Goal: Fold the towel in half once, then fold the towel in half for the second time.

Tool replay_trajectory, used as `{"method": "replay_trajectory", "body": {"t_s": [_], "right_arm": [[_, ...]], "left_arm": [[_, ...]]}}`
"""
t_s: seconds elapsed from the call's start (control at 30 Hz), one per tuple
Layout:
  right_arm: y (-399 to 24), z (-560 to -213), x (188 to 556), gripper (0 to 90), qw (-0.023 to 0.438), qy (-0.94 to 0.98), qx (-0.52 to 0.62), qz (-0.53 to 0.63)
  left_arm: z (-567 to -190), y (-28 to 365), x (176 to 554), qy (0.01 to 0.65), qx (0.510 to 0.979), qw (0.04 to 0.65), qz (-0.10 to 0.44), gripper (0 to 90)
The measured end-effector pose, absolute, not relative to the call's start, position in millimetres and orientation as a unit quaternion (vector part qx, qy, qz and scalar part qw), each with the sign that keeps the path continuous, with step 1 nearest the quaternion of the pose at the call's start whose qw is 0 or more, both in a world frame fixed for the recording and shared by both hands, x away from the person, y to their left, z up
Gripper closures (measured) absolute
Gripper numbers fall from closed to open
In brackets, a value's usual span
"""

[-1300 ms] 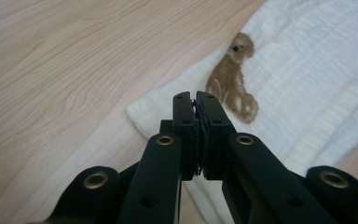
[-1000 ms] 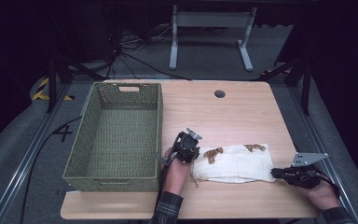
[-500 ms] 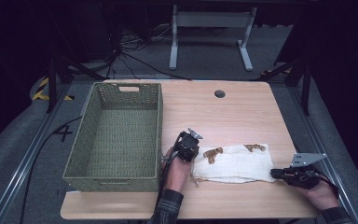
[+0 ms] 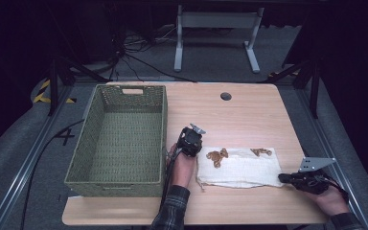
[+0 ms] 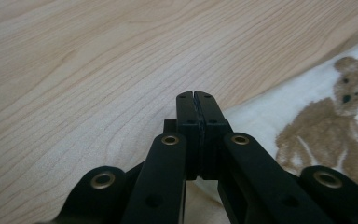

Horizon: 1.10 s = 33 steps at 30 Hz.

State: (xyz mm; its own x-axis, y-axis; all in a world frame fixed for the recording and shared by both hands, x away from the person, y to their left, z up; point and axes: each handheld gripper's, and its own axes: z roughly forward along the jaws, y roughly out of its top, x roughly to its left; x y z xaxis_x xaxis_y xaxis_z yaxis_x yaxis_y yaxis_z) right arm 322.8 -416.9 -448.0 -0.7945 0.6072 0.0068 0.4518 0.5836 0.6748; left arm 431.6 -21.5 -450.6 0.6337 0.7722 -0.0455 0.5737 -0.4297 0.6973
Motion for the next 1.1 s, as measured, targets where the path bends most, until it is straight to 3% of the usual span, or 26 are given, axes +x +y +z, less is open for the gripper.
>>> {"method": "replay_trajectory", "body": {"t_s": [0.1, 0.43, 0.6, 0.9, 1.0, 1.1], "right_arm": [[-418.7, -442.0, 325.3, 86.6, 0.119, 0.871, 0.307, 0.365], [-414.4, -433.5, 367.7, 74.2, 0.161, 0.847, 0.336, 0.378], [-411.8, -436.7, 395.6, 68.5, 0.167, 0.843, 0.349, 0.373], [-412.0, -449.3, 427.5, 67.1, 0.153, 0.848, 0.366, 0.352], [-411.8, -453.0, 427.9, 71.0, 0.143, 0.849, 0.365, 0.353], [-413.8, -454.2, 427.4, 84.2, 0.126, 0.849, 0.361, 0.364]], "left_arm": [[-448.6, -21.1, 427.4, 0.404, 0.834, 0.35, 0.138, 87.4], [-456.3, -17.0, 431.2, 0.421, 0.832, 0.333, 0.14, 69.7], [-459.0, -17.3, 432.0, 0.42, 0.833, 0.331, 0.141, 68.3], [-460.2, -16.7, 432.1, 0.415, 0.834, 0.34, 0.13, 75.0], [-460.6, -17.3, 431.7, 0.408, 0.836, 0.345, 0.123, 81.7], [-460.4, -17.6, 432.0, 0.407, 0.837, 0.346, 0.12, 85.9]]}}
